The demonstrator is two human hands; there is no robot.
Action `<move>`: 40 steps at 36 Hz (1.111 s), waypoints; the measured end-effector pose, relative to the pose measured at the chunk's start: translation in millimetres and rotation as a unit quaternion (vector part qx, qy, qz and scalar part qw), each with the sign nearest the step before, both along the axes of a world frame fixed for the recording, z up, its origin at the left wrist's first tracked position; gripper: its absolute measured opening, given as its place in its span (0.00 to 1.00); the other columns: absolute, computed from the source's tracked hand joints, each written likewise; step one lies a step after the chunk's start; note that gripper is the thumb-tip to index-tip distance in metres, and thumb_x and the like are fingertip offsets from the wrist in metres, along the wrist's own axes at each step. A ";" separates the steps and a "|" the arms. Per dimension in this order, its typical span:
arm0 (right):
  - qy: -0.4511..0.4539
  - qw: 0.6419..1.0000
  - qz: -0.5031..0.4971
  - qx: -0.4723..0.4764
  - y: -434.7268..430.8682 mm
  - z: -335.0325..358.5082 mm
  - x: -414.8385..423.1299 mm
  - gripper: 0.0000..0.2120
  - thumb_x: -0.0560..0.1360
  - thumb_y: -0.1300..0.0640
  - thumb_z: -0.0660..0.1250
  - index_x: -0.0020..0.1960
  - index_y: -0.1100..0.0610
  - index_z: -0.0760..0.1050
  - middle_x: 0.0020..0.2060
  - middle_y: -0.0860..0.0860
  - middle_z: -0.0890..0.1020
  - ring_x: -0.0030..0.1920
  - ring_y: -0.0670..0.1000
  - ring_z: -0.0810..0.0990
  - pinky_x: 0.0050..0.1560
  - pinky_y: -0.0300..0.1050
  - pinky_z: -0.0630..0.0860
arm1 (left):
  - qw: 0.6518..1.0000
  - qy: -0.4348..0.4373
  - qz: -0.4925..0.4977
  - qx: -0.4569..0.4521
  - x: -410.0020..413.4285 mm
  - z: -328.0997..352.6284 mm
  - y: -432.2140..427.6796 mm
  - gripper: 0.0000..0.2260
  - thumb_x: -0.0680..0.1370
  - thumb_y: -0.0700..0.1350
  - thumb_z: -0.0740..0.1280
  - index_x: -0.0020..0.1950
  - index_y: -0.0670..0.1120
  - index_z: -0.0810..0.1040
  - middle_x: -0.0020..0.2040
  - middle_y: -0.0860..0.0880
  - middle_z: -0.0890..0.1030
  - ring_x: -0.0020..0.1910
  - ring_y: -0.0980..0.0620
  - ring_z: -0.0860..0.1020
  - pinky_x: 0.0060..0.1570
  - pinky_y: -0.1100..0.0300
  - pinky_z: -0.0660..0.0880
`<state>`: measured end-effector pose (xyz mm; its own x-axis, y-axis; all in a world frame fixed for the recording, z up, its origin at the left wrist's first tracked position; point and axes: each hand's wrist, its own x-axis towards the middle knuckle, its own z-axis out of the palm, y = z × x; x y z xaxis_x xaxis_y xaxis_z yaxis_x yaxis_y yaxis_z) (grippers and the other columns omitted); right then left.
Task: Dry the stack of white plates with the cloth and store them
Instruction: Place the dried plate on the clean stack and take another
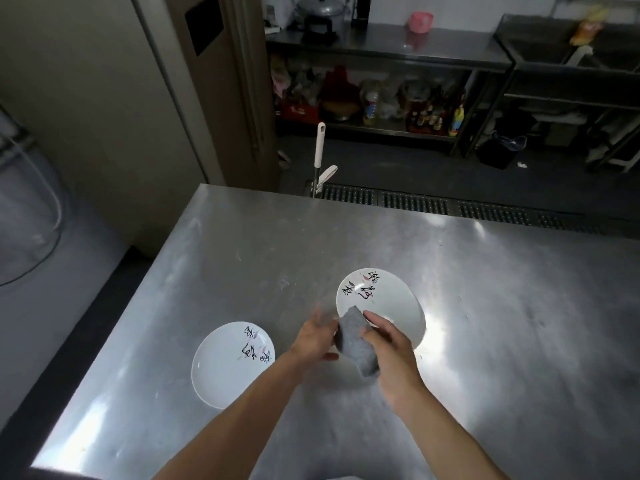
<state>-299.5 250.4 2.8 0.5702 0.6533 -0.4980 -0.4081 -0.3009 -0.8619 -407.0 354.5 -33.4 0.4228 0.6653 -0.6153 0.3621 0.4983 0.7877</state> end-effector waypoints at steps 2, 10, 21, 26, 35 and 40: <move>0.023 0.999 0.031 0.014 8.9 -7.6 -14.6 0.15 0.77 0.67 0.68 0.60 0.54 0.82 0.54 0.50 0.86 0.58 0.51 0.82 0.65 0.49 0.76 | 0.999 0.004 0.047 -0.006 -23.8 -6.3 1.4 0.10 0.84 0.49 0.64 0.63 0.46 0.74 0.44 0.47 0.80 0.44 0.49 0.79 0.46 0.50 0.81; 0.007 0.981 0.189 -0.039 36.6 -40.5 -83.7 0.18 0.77 0.67 0.65 0.62 0.51 0.81 0.47 0.49 0.88 0.43 0.44 0.85 0.37 0.38 0.76 | 0.958 0.029 0.278 -0.057 -161.7 -29.8 4.4 0.17 0.83 0.36 0.61 0.70 0.50 0.68 0.48 0.46 0.78 0.39 0.48 0.74 0.38 0.55 0.76; -0.139 0.965 0.166 -0.144 71.8 -73.4 -148.6 0.22 0.74 0.62 0.62 0.64 0.47 0.79 0.47 0.51 0.85 0.46 0.59 0.84 0.44 0.54 0.81 | 0.947 0.090 0.303 -0.051 -265.8 -46.5 -13.1 0.22 0.83 0.35 0.58 0.77 0.45 0.67 0.57 0.44 0.76 0.53 0.46 0.76 0.45 0.53 0.77; -0.120 0.951 0.210 -0.192 74.8 -81.8 -155.5 0.21 0.74 0.65 0.60 0.61 0.47 0.79 0.45 0.55 0.85 0.31 0.57 0.78 0.25 0.37 0.65 | 0.962 0.055 0.256 -0.073 -257.0 -52.0 -7.4 0.17 0.80 0.31 0.56 0.60 0.44 0.80 0.41 0.47 0.72 0.42 0.48 0.72 0.40 0.56 0.73; -0.083 0.958 0.203 -0.185 73.0 -85.1 -154.6 0.20 0.75 0.66 0.60 0.54 0.45 0.82 0.41 0.55 0.84 0.24 0.52 0.70 0.25 0.39 0.61 | 0.964 0.081 0.250 -0.052 -255.2 -62.3 3.7 0.14 0.79 0.33 0.58 0.49 0.44 0.82 0.34 0.44 0.74 0.34 0.45 0.72 0.39 0.51 0.73; -0.074 0.958 0.200 -0.191 73.3 -90.2 -150.7 0.20 0.75 0.67 0.60 0.56 0.47 0.82 0.42 0.55 0.85 0.23 0.50 0.72 0.24 0.37 0.60 | 0.955 0.058 0.282 -0.072 -254.4 -65.6 9.1 0.12 0.77 0.29 0.62 0.53 0.41 0.81 0.40 0.41 0.76 0.36 0.45 0.73 0.44 0.49 0.73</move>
